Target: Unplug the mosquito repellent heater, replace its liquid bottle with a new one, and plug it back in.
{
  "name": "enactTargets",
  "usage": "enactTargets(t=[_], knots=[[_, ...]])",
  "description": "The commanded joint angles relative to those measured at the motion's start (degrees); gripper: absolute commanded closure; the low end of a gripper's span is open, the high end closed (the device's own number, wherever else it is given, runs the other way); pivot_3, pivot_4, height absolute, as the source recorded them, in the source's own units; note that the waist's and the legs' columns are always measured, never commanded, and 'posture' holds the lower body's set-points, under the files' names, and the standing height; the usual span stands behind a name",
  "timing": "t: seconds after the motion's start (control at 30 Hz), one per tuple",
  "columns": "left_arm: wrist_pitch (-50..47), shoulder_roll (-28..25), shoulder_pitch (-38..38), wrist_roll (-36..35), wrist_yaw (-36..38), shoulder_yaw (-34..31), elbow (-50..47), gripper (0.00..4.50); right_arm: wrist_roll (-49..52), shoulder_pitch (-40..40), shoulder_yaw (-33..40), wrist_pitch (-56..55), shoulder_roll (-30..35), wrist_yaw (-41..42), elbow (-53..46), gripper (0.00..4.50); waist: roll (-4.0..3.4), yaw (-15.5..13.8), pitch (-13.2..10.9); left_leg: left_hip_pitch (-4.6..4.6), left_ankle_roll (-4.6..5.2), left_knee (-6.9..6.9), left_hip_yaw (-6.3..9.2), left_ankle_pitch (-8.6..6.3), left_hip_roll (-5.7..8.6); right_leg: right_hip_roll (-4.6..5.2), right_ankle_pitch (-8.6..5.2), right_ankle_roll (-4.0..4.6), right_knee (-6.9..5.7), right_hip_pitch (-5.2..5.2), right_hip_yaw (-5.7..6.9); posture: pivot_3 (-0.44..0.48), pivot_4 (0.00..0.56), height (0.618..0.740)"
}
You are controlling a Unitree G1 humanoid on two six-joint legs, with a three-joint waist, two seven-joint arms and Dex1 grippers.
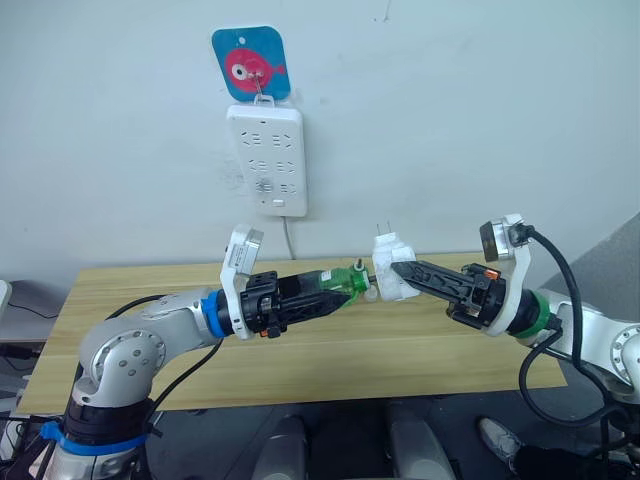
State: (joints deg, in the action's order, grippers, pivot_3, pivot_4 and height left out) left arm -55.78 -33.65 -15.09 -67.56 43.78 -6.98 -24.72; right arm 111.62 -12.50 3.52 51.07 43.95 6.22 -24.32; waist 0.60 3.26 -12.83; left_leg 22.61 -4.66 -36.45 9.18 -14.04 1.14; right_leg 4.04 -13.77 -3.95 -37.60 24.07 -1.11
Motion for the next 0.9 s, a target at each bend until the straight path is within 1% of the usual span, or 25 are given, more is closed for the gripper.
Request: enactTargets(t=[0.03,0.47,0.73,0.9], knots=[[-0.1,0.2,-1.1,-4.3,-0.1,-1.3,-2.0,2.09,1.4,-0.5,0.4,1.7,0.6,1.7,-1.5,1.53,0.00,0.0,0.0,0.00,0.00,0.00,0.00,0.00,0.00,0.00,0.00,0.00,0.00,0.00,0.00,-0.060,0.202,0.740],[-2.2,-4.5,0.8,-12.2,-3.5,-5.4,-2.0,2.09,0.9,-1.2,2.3,1.8,2.3,1.2,1.9,1.53,0.00,0.0,0.0,0.00,0.00,0.00,0.00,0.00,0.00,0.00,-0.01,-0.01,0.00,0.00,0.00,-0.050,0.196,0.740],[-1.6,-4.6,1.8,-13.7,-5.8,-5.7,-1.8,2.09,1.4,-2.3,2.0,1.3,1.0,-0.5,2.3,1.53,0.00,0.0,0.0,-0.01,0.00,0.00,0.00,0.00,0.00,0.00,0.00,0.00,0.00,0.00,0.00,-0.048,0.192,0.740],[-1.4,-5.5,4.2,-12.0,-4.9,-5.7,-1.5,2.09,1.4,-2.3,3.4,1.3,-0.4,-0.9,3.0,1.53,0.00,0.0,0.0,0.00,0.00,0.00,-0.01,0.00,0.00,0.00,0.01,0.02,0.00,0.01,-0.01,-0.047,0.191,0.740]])
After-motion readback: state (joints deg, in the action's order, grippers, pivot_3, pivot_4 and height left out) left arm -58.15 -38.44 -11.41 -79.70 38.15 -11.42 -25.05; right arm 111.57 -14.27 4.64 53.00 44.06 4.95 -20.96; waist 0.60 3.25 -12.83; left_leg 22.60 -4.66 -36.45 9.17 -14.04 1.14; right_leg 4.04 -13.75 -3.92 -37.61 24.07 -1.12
